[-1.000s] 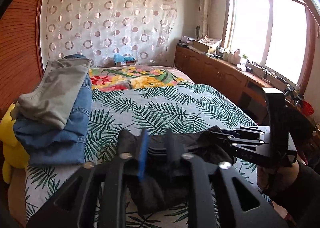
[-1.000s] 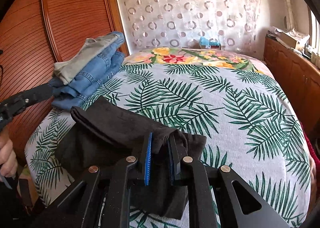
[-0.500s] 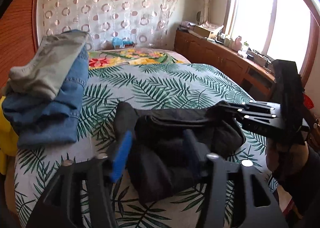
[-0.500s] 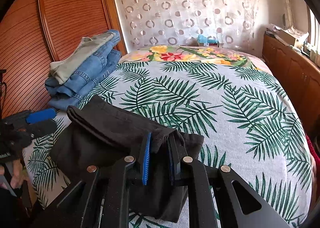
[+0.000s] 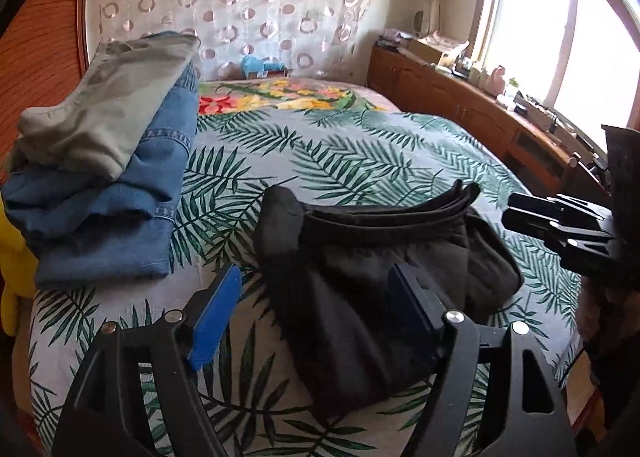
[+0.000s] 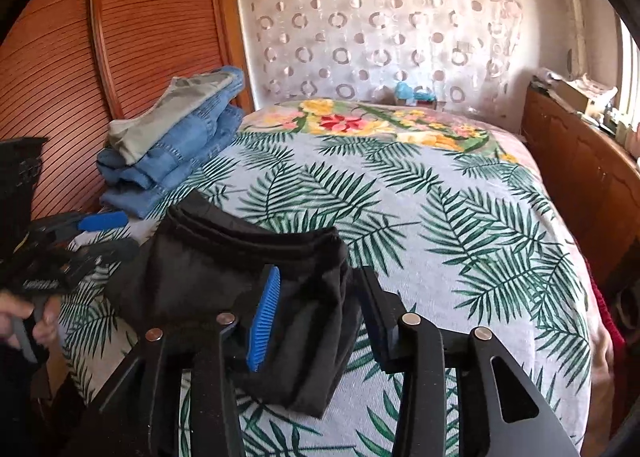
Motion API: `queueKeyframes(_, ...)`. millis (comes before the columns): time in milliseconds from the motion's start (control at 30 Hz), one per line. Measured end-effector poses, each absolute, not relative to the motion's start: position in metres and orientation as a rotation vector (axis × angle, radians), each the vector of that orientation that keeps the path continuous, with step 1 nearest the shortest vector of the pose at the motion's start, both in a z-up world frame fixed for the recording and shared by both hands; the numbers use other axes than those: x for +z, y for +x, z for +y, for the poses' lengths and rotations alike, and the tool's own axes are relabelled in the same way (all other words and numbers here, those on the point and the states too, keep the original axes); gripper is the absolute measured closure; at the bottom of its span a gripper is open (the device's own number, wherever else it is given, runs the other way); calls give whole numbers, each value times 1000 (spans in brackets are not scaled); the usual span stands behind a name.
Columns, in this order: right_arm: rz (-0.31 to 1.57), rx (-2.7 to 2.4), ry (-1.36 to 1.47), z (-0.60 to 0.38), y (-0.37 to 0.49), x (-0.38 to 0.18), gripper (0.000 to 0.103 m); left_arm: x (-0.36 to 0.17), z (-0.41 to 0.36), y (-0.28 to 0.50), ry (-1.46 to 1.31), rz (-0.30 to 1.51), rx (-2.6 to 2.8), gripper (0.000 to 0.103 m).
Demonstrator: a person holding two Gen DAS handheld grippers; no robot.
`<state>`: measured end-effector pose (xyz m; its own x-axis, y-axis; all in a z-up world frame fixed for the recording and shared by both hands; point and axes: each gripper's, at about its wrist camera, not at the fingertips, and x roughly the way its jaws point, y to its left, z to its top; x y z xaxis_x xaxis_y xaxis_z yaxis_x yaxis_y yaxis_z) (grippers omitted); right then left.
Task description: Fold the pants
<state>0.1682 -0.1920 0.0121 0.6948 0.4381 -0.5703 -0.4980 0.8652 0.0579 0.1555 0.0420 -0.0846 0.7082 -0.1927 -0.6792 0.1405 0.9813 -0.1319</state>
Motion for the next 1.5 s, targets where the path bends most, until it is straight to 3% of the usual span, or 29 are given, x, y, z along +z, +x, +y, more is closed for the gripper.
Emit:
queueKeyframes(400,755,533,-161,-170,234,4,61,-92,39,168,-26,782,-164,27)
queueKeyframes(433,764,540,-165,-169,238,5,67,-91,41,167,-35,777,-164,27)
queueKeyframes(500,784,582,-165,-164,244,5,100,-90,44,166,-43,773,-165,27)
queueKeyframes(900,729,492,-139,-171,240,0,99,-86,38,140,-53,747,-198,27)
queueKeyframes(1000,724,484,-133,-175,232,2,89,-88,34,129,-46,745,-208,27)
queueKeyframes(1100,719,499,-115,-187,215,3,86,-90,32,116,-41,748,-229,27)
queueKeyframes(1500,714,525,-81,-219,140,-3,82,-97,26,95,-15,779,-260,61)
